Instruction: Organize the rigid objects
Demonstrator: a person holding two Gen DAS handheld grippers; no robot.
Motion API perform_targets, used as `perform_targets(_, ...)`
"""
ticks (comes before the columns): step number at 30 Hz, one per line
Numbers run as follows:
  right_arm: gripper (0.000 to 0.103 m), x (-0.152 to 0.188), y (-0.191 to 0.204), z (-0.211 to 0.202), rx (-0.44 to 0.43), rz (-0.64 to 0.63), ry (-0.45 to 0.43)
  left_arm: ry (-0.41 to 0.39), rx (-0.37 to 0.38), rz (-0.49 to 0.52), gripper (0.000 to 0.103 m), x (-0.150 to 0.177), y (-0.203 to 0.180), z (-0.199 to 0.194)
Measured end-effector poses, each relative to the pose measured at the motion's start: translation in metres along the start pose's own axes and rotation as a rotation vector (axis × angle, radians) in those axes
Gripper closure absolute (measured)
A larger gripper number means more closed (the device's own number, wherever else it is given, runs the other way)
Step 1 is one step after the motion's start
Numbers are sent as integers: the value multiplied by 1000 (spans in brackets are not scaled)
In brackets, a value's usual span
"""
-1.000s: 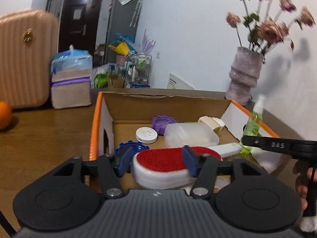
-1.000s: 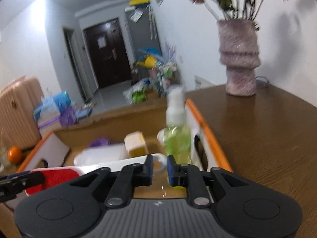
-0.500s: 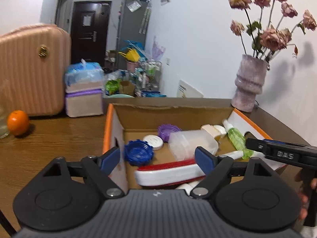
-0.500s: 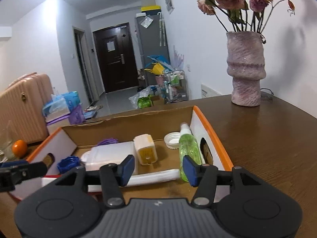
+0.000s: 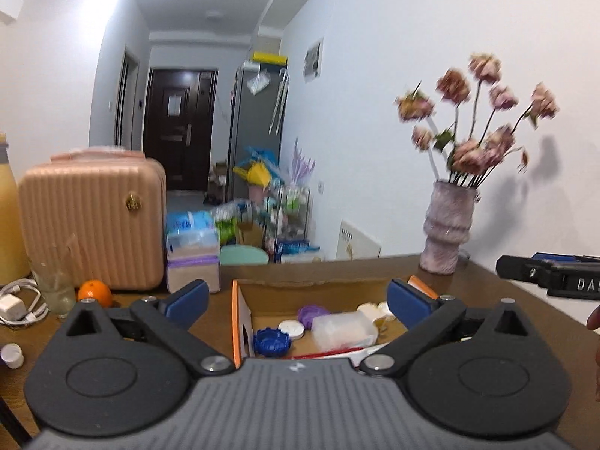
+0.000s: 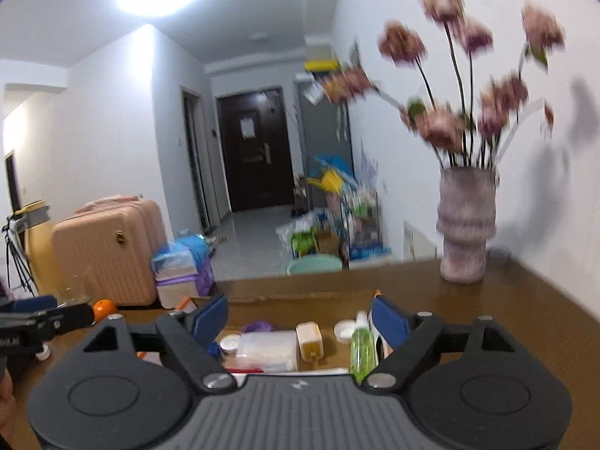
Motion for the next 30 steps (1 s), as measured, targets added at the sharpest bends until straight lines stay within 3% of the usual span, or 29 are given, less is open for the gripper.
perform_targets(4,0,4,5,-35,40,-47,-116,-47,-11,21,0,7,-14,-29)
perform_targets(8,0,19,6,-56,84,-79,-169,-93,-15,39,0,25,-24,-53)
perform_targets(15,0,46,7,-97,68,-44,-236,-170,-2,104,0,50,-42,-89)
perform_targets(24,0,79,7,-134,79,-15,-199,-184,15,83,0,74,-49,-127)
perform_targets(30,0,120,12,-172,84,-28,-139,-126,18,93,0,110,-67,-170)
Point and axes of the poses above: each gripper's, at about its wrist camera, not at the fingertips, and z roughly the way its jaws point, y to its left, x to its underside, the point moved 5 cm from there along z, roughly the way its jaws point, and after that the axes turned 11 degrees about x, right-handed, at the moved point
